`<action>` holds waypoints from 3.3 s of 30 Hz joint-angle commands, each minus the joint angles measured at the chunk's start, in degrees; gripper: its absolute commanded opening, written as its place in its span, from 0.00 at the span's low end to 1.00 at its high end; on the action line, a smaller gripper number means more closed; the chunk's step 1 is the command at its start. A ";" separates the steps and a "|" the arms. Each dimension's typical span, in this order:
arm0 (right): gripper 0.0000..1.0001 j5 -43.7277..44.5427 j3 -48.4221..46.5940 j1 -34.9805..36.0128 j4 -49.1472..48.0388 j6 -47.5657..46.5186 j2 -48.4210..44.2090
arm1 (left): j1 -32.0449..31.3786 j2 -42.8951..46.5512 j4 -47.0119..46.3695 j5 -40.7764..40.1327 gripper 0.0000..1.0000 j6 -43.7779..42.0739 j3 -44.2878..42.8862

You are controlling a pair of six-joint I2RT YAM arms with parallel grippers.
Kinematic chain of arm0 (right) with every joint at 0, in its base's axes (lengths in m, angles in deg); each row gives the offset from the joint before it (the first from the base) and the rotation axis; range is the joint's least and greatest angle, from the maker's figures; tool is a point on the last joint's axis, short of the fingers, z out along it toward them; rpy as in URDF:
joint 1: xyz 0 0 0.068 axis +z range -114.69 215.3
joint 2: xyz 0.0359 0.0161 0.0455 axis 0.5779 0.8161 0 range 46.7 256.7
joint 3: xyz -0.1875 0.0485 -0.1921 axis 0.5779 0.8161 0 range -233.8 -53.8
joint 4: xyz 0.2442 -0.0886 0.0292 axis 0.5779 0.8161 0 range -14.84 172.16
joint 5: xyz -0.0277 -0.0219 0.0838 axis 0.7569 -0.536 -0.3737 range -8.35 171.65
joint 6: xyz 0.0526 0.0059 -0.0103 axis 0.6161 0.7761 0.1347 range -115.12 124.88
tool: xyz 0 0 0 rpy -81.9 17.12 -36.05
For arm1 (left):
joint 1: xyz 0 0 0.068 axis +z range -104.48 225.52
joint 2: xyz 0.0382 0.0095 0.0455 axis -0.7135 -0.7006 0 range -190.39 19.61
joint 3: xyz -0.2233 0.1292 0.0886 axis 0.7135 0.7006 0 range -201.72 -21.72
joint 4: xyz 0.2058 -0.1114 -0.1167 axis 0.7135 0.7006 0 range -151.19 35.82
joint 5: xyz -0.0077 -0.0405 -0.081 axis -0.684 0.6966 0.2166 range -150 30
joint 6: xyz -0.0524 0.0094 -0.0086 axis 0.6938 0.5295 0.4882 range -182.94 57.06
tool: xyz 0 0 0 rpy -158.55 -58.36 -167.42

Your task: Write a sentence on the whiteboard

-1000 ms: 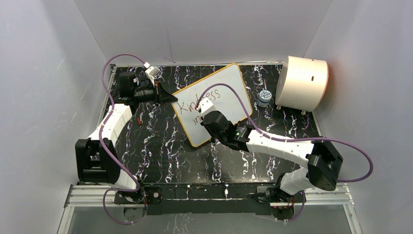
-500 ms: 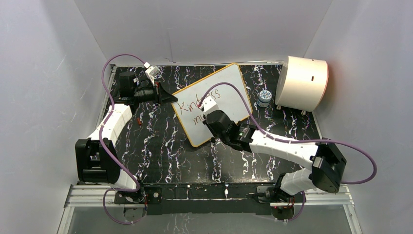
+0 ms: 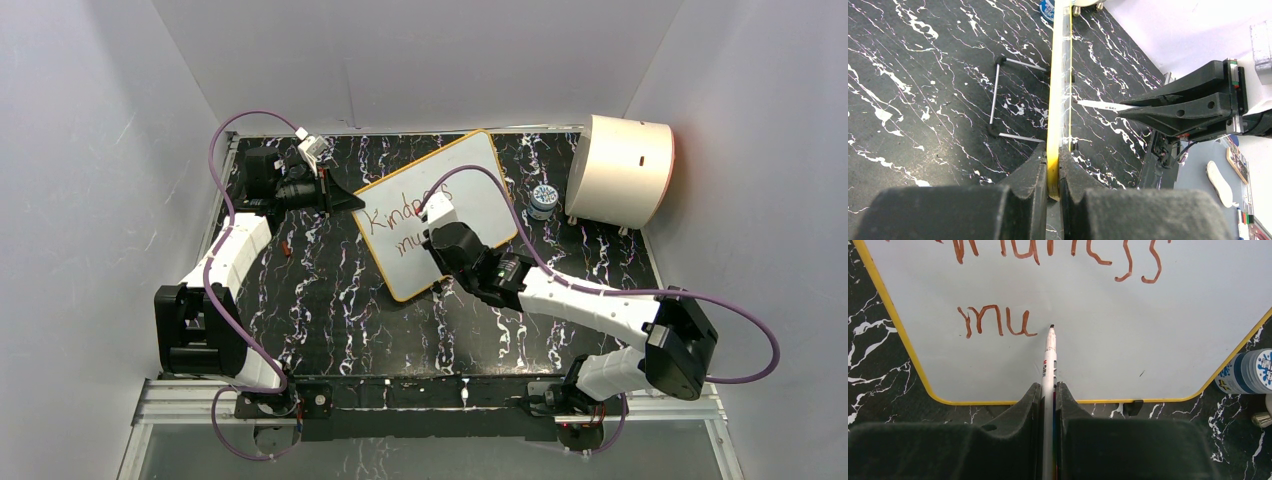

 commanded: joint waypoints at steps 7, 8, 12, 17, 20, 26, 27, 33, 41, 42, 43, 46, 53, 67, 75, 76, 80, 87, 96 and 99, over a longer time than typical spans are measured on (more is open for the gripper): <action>0.00 -0.75 0.84 -0.53 -5.17 1.33 -2.17 | -2.36 -2.13 7.29 -2.57 0.00 -4.62 2.03; 0.00 -0.86 0.77 -0.48 -5.52 1.19 -2.16 | -2.36 -2.11 7.26 -2.57 0.00 -4.62 2.08; 0.00 -0.65 0.19 -0.53 -6.22 0.57 -1.88 | -2.36 -2.10 7.26 -2.57 0.00 -4.62 2.08; 0.00 -0.90 -0.87 -0.58 -6.97 -0.18 -1.27 | -2.36 -2.18 7.25 -2.50 0.00 -4.63 2.10; 0.00 -1.23 -1.35 -0.56 -7.01 -0.21 -0.81 | -2.36 -2.11 7.25 -2.39 0.00 -4.62 2.09; 0.00 -1.00 -1.64 -0.54 -8.84 -0.85 -0.64 | -2.36 -2.26 7.29 -2.39 0.00 -4.62 2.06; 0.00 -1.06 -1.79 -0.53 -8.94 -0.89 -0.65 | -2.36 -2.35 7.28 -2.33 0.00 -4.62 2.10; 0.00 -1.23 -2.37 -0.53 -9.40 -1.49 -0.25 | -2.36 -2.40 7.25 -2.42 0.00 -4.62 2.05; 0.00 -0.64 -2.71 -0.63 -9.64 -1.72 0.41 | -2.36 -2.50 7.25 -2.40 0.00 -4.62 2.08; 0.00 -0.70 -2.77 -0.62 -9.66 -1.84 0.50 | -2.36 -2.53 7.25 -2.39 0.00 -4.58 2.08; 0.00 -0.64 -2.90 -0.74 -9.66 -1.86 0.52 | -2.36 -2.54 7.25 -2.39 0.00 -4.66 2.08; 0.00 -0.79 -2.97 -0.81 -9.66 -1.92 0.89 | -2.36 -2.54 7.27 -2.40 0.00 -4.62 2.06; 0.00 -1.00 -3.13 -1.08 -8.86 -1.87 1.92 | -2.44 -2.46 7.28 -2.39 0.00 -4.62 2.09; 0.00 -3.07 -2.63 -1.09 -1.45 -0.12 1.65 | -2.44 -2.62 7.25 -2.43 0.00 -4.62 2.07; 0.00 -4.12 -1.50 -1.12 0.39 0.63 1.54 | -2.44 -2.72 7.29 -2.46 0.00 -4.62 2.08; 0.00 -4.26 -1.41 -1.12 0.63 0.74 1.61 | -2.44 -2.76 7.26 -2.40 0.00 -4.64 2.05; 0.00 -4.23 -1.30 -1.13 0.81 1.07 1.78 | -2.44 -2.72 7.27 -2.47 0.00 -4.62 2.10; 0.00 -3.17 -1.24 -1.09 0.76 1.03 1.88 | -2.53 -2.72 7.29 -2.48 0.00 -4.62 2.09; 0.00 -1.29 -0.70 -1.14 0.32 1.20 1.38 | -2.62 -2.87 7.31 -2.57 0.00 -4.62 2.14; 0.00 -1.15 -0.68 -1.12 0.14 1.16 1.11 | -2.71 -2.89 7.26 -2.57 0.00 -4.62 2.11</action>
